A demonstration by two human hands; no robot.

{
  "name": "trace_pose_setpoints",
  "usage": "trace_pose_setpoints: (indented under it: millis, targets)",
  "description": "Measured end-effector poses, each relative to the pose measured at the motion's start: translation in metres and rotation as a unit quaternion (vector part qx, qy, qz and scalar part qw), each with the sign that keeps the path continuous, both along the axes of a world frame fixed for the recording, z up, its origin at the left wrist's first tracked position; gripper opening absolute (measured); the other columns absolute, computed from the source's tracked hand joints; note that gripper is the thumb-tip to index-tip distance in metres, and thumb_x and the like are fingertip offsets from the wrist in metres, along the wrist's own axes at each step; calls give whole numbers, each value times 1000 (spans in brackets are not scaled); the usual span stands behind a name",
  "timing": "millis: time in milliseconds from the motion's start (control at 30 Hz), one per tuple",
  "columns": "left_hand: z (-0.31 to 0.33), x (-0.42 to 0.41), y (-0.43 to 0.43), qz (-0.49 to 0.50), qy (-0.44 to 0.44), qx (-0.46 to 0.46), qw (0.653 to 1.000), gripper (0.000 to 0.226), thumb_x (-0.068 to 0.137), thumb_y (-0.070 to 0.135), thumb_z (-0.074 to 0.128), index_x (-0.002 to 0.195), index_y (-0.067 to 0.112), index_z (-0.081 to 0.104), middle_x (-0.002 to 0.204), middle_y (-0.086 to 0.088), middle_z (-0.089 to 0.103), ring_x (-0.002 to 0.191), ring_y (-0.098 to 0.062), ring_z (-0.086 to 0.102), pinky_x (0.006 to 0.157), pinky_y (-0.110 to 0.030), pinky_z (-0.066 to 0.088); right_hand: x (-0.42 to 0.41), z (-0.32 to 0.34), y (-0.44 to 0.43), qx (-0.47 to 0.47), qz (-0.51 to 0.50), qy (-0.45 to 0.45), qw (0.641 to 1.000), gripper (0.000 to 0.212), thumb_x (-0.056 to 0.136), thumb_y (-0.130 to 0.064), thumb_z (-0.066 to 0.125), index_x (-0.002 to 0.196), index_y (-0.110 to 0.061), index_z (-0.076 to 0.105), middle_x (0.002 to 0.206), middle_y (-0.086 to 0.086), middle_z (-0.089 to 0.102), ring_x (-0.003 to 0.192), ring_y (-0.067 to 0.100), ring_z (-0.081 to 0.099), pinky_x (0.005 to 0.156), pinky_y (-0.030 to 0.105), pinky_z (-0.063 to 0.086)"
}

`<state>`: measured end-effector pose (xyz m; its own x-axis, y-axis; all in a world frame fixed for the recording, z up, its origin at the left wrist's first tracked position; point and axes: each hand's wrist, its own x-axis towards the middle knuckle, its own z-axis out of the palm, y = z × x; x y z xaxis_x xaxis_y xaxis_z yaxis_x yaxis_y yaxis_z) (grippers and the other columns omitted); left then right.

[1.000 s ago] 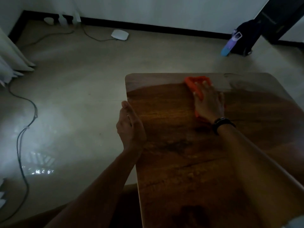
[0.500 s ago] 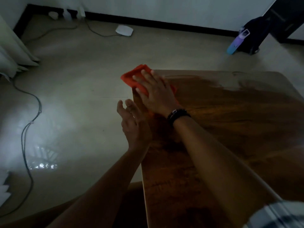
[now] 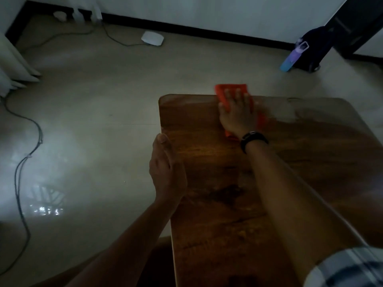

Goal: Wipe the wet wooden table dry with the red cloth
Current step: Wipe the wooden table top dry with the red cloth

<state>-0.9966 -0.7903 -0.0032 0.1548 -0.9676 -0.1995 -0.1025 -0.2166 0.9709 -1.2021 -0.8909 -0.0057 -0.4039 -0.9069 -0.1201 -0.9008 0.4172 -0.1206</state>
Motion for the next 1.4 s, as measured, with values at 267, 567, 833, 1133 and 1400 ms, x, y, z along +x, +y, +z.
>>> trace_pose_setpoints:
  millis: [267,567,833,1133,1400]
  targets:
    - [-1,-1,3,-10,-14,4,1000,63,95,55,13,149,25,27,153,3,32,135,0,25,103,-12,14,106,-3,-11,-11,224,3,974,56,105,-48,18,156,-35,0,165,-1,-9,152,20,-11,116,51,-15]
    - [-2,1,1,-12,8,0,1000,63,94,57,9,139,28,43,125,14,55,107,13,47,89,2,24,-18,4,-15,21,-4,-17,1000,59,104,-52,16,157,-33,-1,165,1,-11,151,24,-14,118,57,-10]
    - [-12,3,2,39,-38,-37,998,69,94,59,10,152,22,15,159,4,15,143,-1,12,112,-21,9,109,-6,18,-22,278,8,960,56,104,-50,16,156,-35,0,165,1,-8,151,23,-12,117,50,-15]
    - [7,-75,-15,-158,-339,-257,891,69,97,53,14,153,13,5,161,-3,-5,147,-16,-14,119,-43,-6,-15,1,49,-19,176,27,984,59,103,-51,13,157,-31,1,165,-8,-9,151,18,-14,118,58,-9]
    - [-24,-181,-46,-314,-352,-265,841,71,97,54,9,152,10,1,161,-8,-5,146,-17,-14,120,-37,-7,-161,1,40,-32,10,-1,999,59,105,-48,23,157,-28,5,166,-4,-1,152,18,-2,118,53,-4]
